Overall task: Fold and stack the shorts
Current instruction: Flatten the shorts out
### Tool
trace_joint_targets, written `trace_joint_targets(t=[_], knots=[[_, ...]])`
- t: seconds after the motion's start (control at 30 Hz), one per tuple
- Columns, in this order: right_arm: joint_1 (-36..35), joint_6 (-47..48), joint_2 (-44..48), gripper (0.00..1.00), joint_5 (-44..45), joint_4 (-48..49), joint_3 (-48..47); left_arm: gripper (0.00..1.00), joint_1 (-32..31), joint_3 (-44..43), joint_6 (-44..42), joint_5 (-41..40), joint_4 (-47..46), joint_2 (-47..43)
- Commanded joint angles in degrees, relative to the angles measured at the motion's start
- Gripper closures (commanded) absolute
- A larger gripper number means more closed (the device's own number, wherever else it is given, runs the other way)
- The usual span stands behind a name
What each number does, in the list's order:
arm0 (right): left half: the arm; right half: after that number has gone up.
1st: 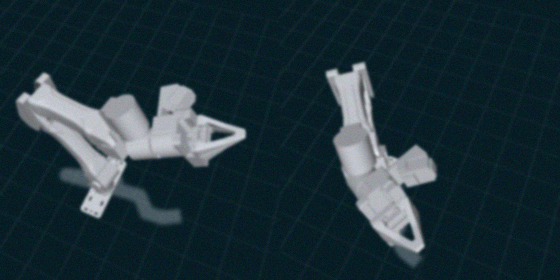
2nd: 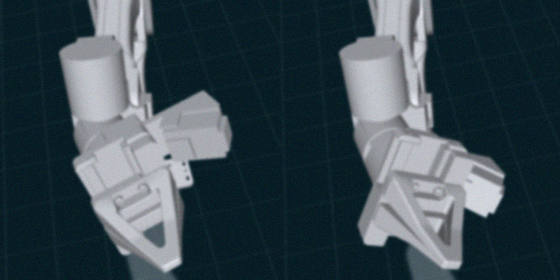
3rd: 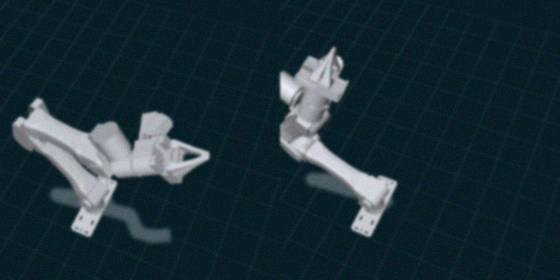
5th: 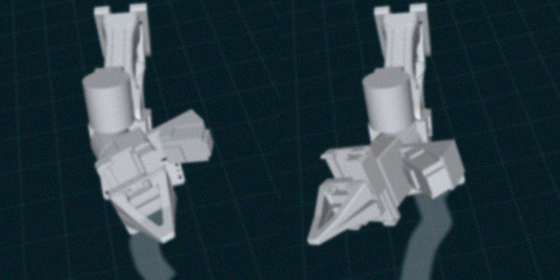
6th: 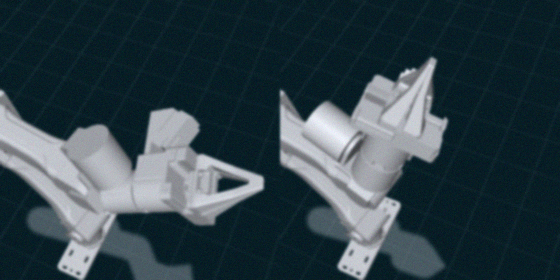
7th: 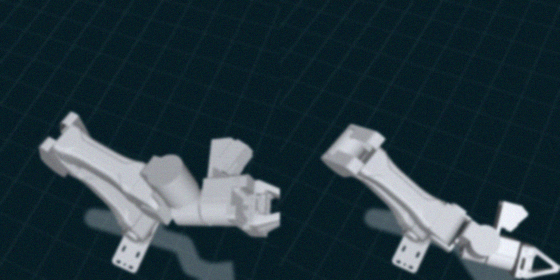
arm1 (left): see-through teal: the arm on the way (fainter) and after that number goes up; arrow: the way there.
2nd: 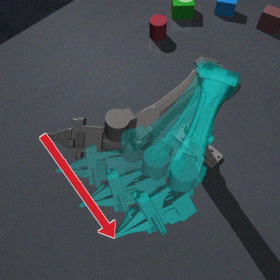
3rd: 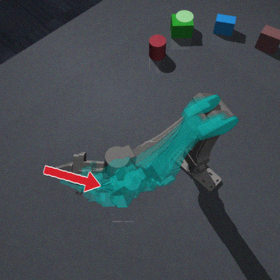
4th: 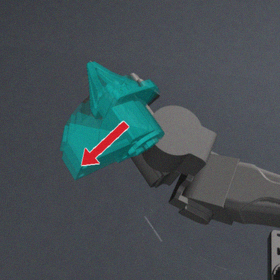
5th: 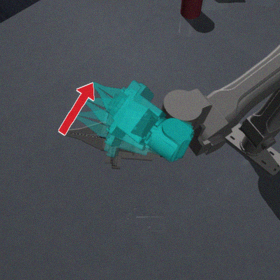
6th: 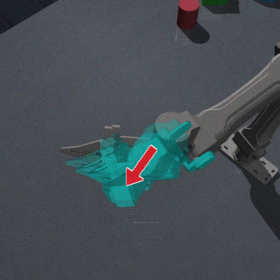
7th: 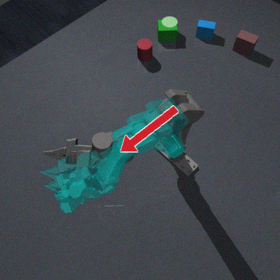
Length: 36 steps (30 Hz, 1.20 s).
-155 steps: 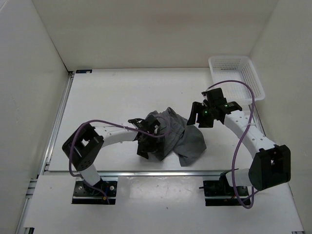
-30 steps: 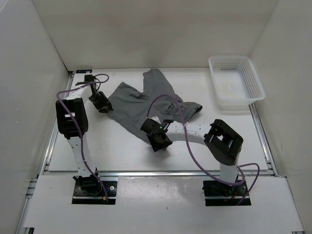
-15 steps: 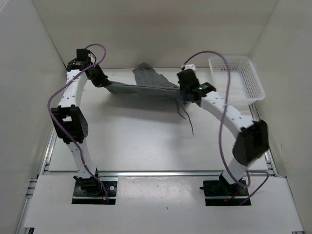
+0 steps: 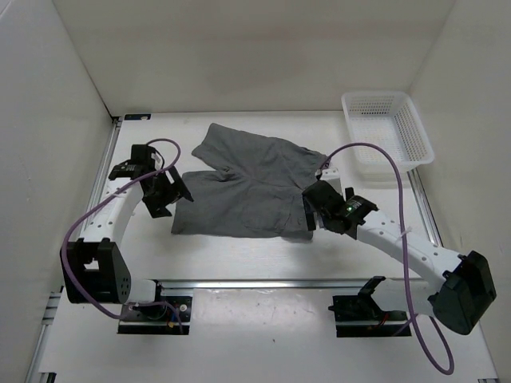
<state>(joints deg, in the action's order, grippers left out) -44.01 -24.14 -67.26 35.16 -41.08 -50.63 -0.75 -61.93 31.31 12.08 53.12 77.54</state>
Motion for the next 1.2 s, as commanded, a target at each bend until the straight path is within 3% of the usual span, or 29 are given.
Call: trace_joint_targets(t=[0.0,0.03,0.07,0.1,0.17,0.2,0.23,0.27,0.47,0.57,0.77,0.87,0.9,0.93,1.03,1.17], knots=[[0.42,-9.34,4.15,0.08,0.02,-3.39,-2.97,0.15,0.4,-1.44,-1.25,-2.76,-1.8,-1.86],[1.37,-9.95,4.68,0.26,-1.74,-3.91,-4.55,0.22,0.4,-1.44,-1.25,-2.76,-1.8,-1.86],[2.95,-12.22,4.69,0.38,-6.37,-3.92,-5.26,0.46,0.4,-1.44,-1.25,-2.76,-1.8,-1.86],[4.27,-13.46,4.69,0.5,-10.16,-3.92,-5.96,0.52,0.4,0.13,-1.25,-2.76,-1.8,-1.17],[8.21,-15.58,4.69,0.73,-18.94,-2.35,-5.97,0.5,0.4,2.24,-0.47,-2.76,-1.8,-1.16],[9.28,-18.54,4.69,0.74,-22.73,-0.16,-4.75,0.2,0.4,4.69,0.93,-3.46,-1.8,-1.16],[11.03,-20.23,4.69,0.71,-28.77,1.34,-1.69,0.04,0.4,5.93,1.64,-5.12,-1.8,-1.16],[11.92,-23.81,4.69,0.67,-31.61,2.75,0.25,0.0,0.4,7.16,2.52,-5.13,-2.4,-1.16],[20.7,-36.91,9.25,0.23,-47.36,16.54,17.21,0.0,1.63,10.34,4.64,1.38,-7.94,4.19],[24.4,-42.02,10.74,0.2,-54.56,23.31,24.6,0.0,2.86,11.04,5.16,1.37,-10.49,8.59],[25.02,-52.49,10.15,0.18,-57.31,33.78,29.45,0.07,4.09,11.57,5.78,1.37,-13.57,14.74],[26.07,-57.23,7.95,0.18,-58.71,38.96,32.07,0.23,4.09,11.05,6.31,0.67,-14.18,16.32],[26.08,-59.94,7.94,0.18,-58.71,40.8,33.04,0.34,4.09,11.04,6.31,0.67,-14.19,17.11],[26.08,-61.28,7.16,0.19,-58.71,44.47,33.84,0.6,4.09,11.04,6.31,0.06,-14.19,17.12],[26.08,-62.17,4.7,0.23,-56.17,45.39,33.84,0.9,4.09,9.9,6.31,0.05,-14.19,17.65],[25.04,-64.36,-0.05,0.35,-55.03,48.8,31.74,0.9,4.09,9.37,6.92,0.76,-14.19,16.42]])
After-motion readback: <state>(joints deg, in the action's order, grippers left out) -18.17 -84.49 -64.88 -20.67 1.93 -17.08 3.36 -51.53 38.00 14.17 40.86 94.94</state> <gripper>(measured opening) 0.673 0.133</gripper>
